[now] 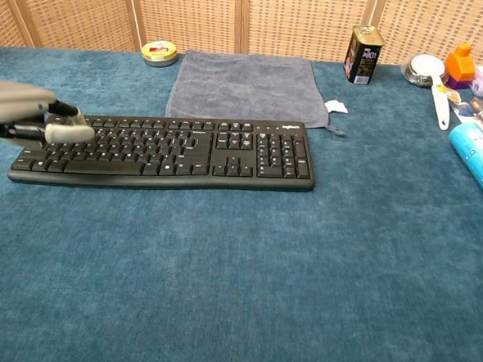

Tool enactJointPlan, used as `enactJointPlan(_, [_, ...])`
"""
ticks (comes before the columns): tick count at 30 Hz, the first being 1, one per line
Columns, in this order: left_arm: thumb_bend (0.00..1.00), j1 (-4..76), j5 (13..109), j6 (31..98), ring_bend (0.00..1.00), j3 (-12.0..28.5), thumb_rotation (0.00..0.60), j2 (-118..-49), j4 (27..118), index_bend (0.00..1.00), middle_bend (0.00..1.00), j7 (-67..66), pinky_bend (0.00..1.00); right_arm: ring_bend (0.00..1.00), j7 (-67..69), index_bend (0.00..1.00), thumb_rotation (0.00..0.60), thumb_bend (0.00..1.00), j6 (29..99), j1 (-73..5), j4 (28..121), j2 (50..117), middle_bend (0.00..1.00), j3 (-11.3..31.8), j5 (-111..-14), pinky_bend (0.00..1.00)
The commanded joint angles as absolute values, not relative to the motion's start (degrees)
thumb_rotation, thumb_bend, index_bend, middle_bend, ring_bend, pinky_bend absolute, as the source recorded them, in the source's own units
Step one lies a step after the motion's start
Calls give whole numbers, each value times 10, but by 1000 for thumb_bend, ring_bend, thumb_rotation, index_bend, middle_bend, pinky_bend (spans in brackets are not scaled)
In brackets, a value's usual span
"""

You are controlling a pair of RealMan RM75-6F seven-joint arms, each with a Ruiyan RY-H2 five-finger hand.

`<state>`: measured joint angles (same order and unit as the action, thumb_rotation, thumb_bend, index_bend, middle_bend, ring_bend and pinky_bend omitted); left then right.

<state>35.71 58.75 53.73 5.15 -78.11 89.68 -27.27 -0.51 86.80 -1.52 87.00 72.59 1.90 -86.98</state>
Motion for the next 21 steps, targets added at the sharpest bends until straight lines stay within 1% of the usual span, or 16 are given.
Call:
enactJointPlan(1, [141, 338, 614, 576, 1000, 50, 0, -752, 932, 263, 1000, -255, 964, 384, -5, 272, 0, 257, 870, -15, 871, 725, 366, 19, -871, 352])
enactJointPlan(4, [140, 316, 642, 615, 1000, 43, 0, -727, 965, 263, 1000, -241, 961, 384, -3, 272, 0, 257, 873, -15, 872, 724, 366, 21, -874, 352])
enactJointPlan(6, [141, 296, 662, 645, 994, 34, 0, -708, 987, 264, 1000, -233, 941, 384, -4, 272, 0, 257, 875, -16, 873, 724, 366, 22, -877, 350])
enactJointPlan(8, [141, 271, 686, 681, 950, 21, 0, -688, 1013, 264, 995, -224, 898, 383, -4, 272, 0, 257, 877, -18, 874, 723, 366, 24, -881, 346])
enactJointPlan(10, [140, 244, 708, 717, 858, 9, 0, -671, 1034, 264, 939, -211, 831, 382, -6, 272, 0, 257, 878, -20, 875, 723, 366, 26, -883, 341])
enactJointPlan(14, [141, 190, 753, 785, 749, -15, 0, -644, 1061, 264, 814, -172, 746, 379, -8, 272, 0, 257, 879, -24, 876, 724, 366, 27, -889, 335])
enactJointPlan(17, [141, 149, 789, 839, 714, -31, 0, -630, 1065, 264, 780, -141, 718, 378, -10, 272, 0, 257, 878, -27, 878, 725, 366, 28, -893, 334])
enactJointPlan(21, [141, 98, 830, 903, 700, -51, 0, -619, 1058, 264, 767, -113, 694, 377, -13, 272, 0, 258, 878, -30, 880, 727, 366, 28, -897, 333])
